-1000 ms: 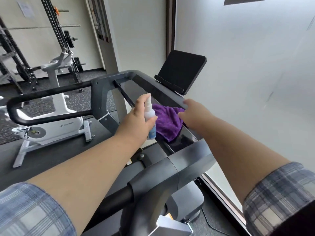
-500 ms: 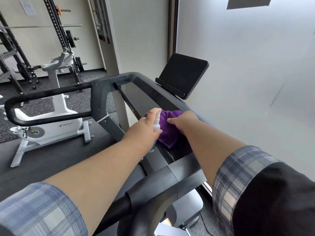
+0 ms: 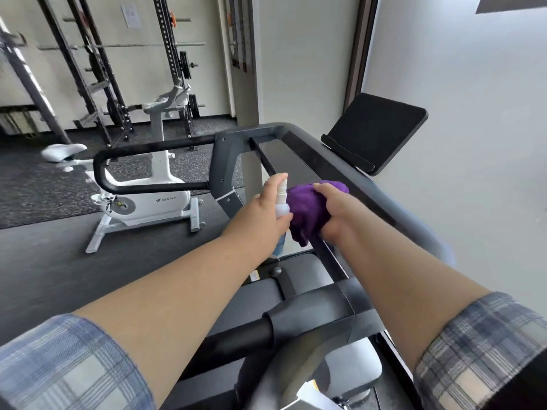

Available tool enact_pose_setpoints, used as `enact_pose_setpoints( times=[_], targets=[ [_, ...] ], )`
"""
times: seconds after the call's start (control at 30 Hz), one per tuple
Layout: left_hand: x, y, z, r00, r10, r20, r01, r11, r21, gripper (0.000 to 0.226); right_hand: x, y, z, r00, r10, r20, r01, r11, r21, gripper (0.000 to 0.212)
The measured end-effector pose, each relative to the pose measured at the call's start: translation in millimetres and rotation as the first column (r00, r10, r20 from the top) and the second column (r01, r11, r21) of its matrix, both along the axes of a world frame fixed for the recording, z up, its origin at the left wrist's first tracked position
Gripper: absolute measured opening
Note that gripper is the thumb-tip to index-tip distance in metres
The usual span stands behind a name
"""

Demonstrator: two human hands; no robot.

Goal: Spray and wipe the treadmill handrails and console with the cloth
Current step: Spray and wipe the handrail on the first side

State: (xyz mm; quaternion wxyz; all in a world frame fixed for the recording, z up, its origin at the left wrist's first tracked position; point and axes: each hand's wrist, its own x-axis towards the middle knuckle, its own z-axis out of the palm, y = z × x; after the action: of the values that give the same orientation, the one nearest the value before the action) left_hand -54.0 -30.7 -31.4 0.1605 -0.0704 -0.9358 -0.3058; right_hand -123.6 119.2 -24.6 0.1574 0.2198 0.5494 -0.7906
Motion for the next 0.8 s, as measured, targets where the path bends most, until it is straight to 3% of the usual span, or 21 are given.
enact_pose_setpoints(
  times=[0.13, 0.33, 0.53, 0.63, 0.8],
  targets=[
    [14.7, -16.4, 7.1, 0.999, 0.03, 0.011, -0.03, 0.999, -0.037, 0.072, 20.3, -25.6, 6.8, 0.999, 0.002, 0.049, 0.007, 0.986, -0.169, 0.034],
    [59.8, -51.7, 20.9, 0.998, 0.047, -0.041, -0.048, 0.999, -0.02, 0.073, 65.2, -54.9, 27.1, 0.999, -0.013, -0.038, 0.0, 0.943, -0.333, 0.024],
    [112.9, -94.6, 31.1, 0.983, 0.103, -0.153, -0.104, 0.995, -0.001, 0.077, 120.8, -91.4, 38.9, 0.992, -0.076, -0.105, 0.028, 0.918, -0.397, 0.021],
    [142.7, -117.2, 34.7, 0.983, 0.126, -0.135, -0.123, 0.992, 0.031, 0.082, 157.2, -114.4, 42.1, 0.987, -0.063, -0.146, -0.004, 0.909, -0.417, 0.024],
    [201.7, -153.9, 29.9, 0.987, 0.14, -0.082, -0.131, 0.985, 0.11, 0.072, 224.5, -157.4, 39.2, 0.982, -0.052, -0.179, -0.029, 0.907, -0.42, 0.032]
  ],
)
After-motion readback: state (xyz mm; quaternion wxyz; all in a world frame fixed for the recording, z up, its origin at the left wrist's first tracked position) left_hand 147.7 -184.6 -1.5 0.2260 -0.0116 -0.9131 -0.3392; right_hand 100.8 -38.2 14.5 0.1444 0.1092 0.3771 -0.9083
